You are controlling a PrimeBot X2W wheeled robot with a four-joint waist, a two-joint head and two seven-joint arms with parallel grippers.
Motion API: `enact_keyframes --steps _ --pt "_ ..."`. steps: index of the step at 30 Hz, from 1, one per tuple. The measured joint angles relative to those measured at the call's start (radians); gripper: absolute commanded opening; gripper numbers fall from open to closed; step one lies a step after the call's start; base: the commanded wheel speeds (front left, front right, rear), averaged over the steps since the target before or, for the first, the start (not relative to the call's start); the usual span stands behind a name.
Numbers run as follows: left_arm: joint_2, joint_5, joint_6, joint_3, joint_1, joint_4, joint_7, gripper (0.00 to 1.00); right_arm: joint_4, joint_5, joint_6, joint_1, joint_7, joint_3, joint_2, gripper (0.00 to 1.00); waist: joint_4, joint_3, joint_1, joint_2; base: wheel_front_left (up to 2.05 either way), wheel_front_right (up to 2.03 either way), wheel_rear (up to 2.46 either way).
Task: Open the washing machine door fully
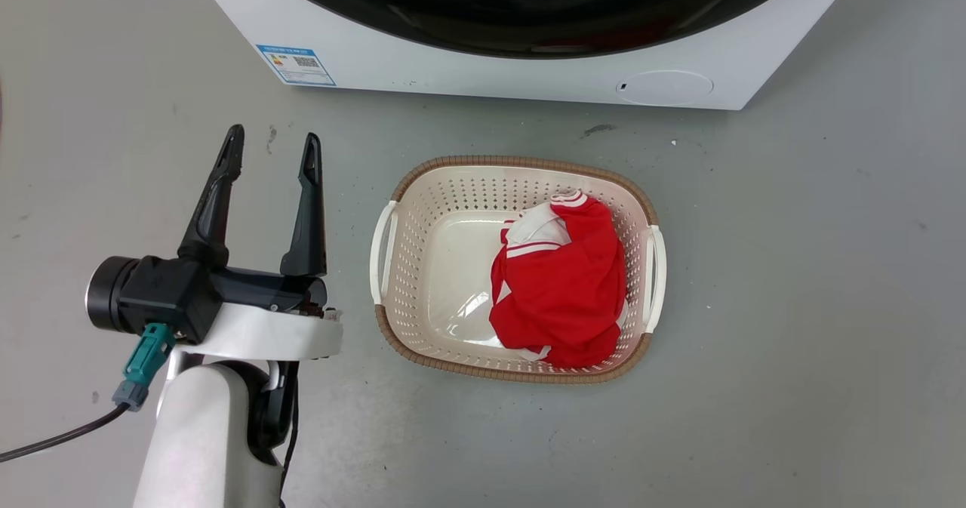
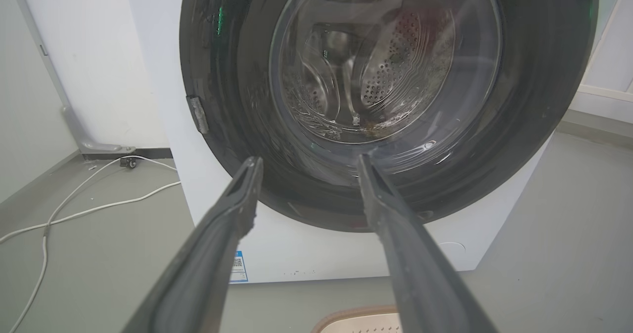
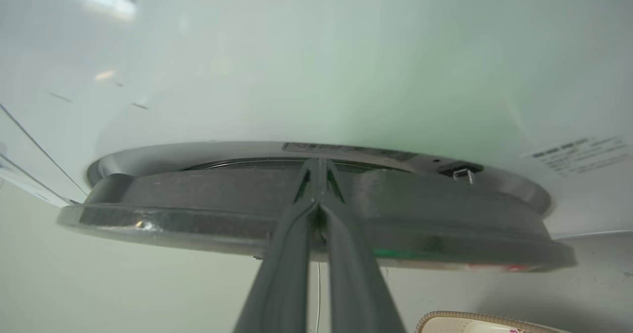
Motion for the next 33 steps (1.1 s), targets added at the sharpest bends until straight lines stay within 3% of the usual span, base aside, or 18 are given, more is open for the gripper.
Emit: enact_keyframes --steps 19,33 --pt "-0.006 -0.007 0.000 -0.007 -0.015 0.023 0.000 1.00 -0.020 0.019 0.000 0.019 0.240 0.005 0.012 0.00 0.000 -0.012 0.0000 0.0000 0.00 0.00 0.00" --pt "-0.007 -0.003 0.000 -0.031 0.048 0.065 0.000 1.00 -0.121 0.057 0.000 0.273 0.356 0.008 0.039 0.00 -0.007 -0.151 -0.0001 0.0000 0.00 0.00 0.00"
